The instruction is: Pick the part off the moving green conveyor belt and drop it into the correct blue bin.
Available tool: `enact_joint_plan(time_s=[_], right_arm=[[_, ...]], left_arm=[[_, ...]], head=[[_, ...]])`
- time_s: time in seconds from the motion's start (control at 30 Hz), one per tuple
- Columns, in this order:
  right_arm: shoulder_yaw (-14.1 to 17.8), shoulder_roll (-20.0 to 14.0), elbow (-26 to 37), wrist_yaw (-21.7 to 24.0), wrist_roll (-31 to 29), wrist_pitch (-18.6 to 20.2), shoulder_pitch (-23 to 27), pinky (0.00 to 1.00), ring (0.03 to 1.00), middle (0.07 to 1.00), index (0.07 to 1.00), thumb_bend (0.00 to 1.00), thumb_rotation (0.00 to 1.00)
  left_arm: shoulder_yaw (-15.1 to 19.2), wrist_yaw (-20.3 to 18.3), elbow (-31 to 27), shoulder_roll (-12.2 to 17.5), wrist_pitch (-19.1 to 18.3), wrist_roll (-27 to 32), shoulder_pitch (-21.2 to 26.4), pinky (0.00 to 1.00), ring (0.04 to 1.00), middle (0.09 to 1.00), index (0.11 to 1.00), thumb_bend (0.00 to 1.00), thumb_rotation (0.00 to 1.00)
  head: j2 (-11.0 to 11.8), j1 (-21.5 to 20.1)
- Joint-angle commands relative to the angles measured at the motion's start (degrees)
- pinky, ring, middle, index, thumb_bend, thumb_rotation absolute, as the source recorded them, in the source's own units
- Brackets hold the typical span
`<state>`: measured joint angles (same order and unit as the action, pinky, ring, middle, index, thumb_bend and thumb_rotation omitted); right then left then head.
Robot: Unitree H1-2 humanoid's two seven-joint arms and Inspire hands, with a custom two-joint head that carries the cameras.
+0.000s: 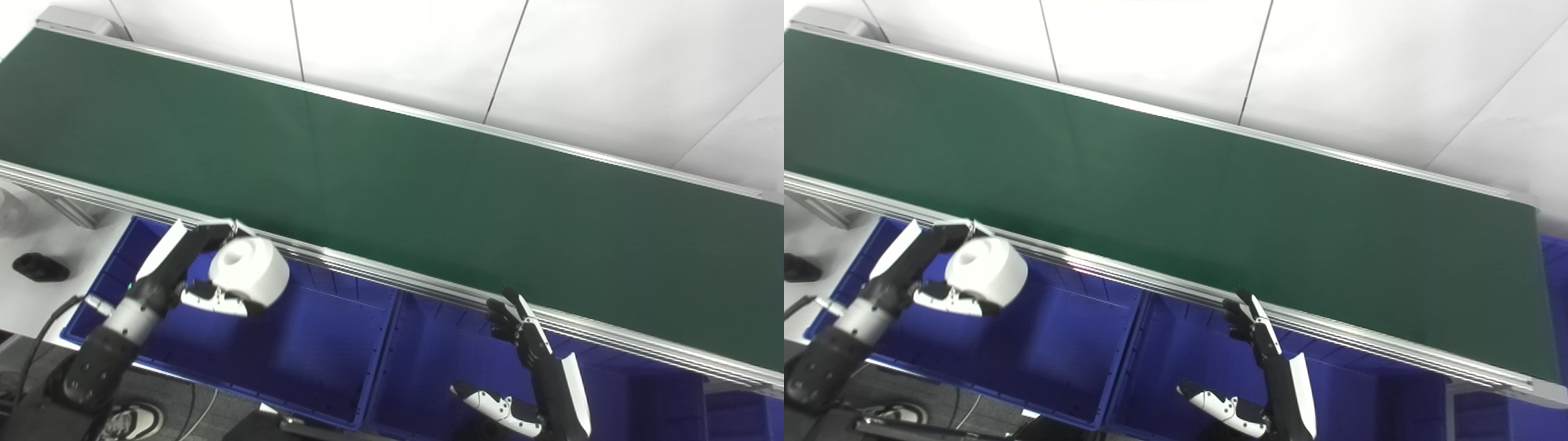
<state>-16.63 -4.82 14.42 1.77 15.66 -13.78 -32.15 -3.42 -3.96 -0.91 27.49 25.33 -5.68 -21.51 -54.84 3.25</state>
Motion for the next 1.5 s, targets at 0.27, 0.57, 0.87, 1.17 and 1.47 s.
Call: enact_joint_plan(time_s=[0.27, 0.57, 0.87, 1.17, 1.47], right_arm=[[0.23, 0.13, 2.55, 0.82, -0.62, 0.86, -0.30, 0.78, 0.828, 0.850, 0.934, 0.72, 0.31], [0.30, 0.17, 2.25, 0.68, 0.04, 0.65, -0.10, 0.76, 0.819, 0.846, 0.933, 0.72, 0.32], [0.16, 0.44, 2.27, 0.73, -0.29, 0.59, -0.18, 0.76, 0.815, 0.844, 0.932, 0.72, 0.31], [0.04, 0.82, 2.52, 0.51, 0.22, 0.67, -0.44, 0.77, 0.815, 0.838, 0.932, 0.72, 0.32], [-0.05, 0.83, 3.29, 0.88, 0.03, 1.29, -0.70, 0.78, 0.826, 0.849, 0.934, 0.72, 0.32]], left_arm=[[-6.49, 9.45, -1.94, 6.59, 1.59, -7.46, -1.62, 0.45, 0.421, 0.512, 0.516, 0.50, 0.00], [-21.76, 34.38, 6.27, 14.22, 1.59, -24.18, 2.45, 0.48, 0.437, 0.493, 0.524, 0.50, 0.00], [-26.06, 43.37, 15.36, 13.38, 1.58, -31.49, 5.67, 0.56, 0.457, 0.496, 0.514, 0.50, 0.00], [-23.68, 34.87, 13.74, 13.02, 1.50, -29.15, 4.50, 0.89, 0.870, 0.873, 0.826, 0.59, 0.68], [-21.91, 19.00, 8.70, 12.98, 1.56, -16.61, 2.56, 0.97, 0.950, 0.956, 0.930, 0.83, 0.97]], head=[[0.28, -0.12], [0.45, 0.01], [0.26, -0.38], [-0.01, -0.19], [-0.51, 0.50]])
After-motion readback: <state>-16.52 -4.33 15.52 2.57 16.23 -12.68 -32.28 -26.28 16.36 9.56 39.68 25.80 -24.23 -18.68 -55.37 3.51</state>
